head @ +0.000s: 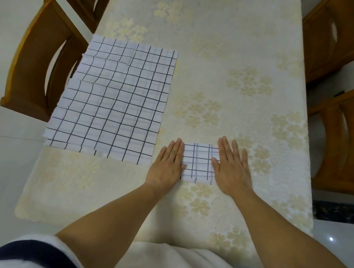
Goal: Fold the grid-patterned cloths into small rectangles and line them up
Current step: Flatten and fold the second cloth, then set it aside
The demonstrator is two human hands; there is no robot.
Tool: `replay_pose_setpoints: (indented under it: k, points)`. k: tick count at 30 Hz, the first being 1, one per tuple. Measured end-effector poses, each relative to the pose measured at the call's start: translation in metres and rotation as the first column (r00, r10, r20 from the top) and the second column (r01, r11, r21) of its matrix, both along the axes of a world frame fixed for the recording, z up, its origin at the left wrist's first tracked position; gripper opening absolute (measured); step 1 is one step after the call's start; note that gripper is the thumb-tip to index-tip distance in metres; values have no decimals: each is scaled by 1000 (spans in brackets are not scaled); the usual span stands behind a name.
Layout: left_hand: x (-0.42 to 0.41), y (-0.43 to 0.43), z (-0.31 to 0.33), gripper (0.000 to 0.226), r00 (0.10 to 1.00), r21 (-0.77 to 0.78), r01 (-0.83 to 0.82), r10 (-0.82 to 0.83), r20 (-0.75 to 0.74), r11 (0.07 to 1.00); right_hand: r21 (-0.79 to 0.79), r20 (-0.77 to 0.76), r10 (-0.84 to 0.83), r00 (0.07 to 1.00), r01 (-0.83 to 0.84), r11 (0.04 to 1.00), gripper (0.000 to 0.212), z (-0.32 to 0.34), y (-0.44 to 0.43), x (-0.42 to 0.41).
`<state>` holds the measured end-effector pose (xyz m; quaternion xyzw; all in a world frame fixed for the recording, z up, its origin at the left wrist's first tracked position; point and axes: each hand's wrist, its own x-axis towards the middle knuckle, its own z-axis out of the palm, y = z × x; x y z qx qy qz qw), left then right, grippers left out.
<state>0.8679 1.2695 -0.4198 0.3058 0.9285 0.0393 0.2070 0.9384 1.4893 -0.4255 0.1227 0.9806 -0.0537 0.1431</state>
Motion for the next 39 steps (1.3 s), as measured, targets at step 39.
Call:
replay_pose_setpoints:
  k: [39]
  points:
    - [-7, -7, 10, 93, 999, -180, 17, -11, 32, 984, -13, 56, -103, 993, 104, 995, 63, 7, -7, -1]
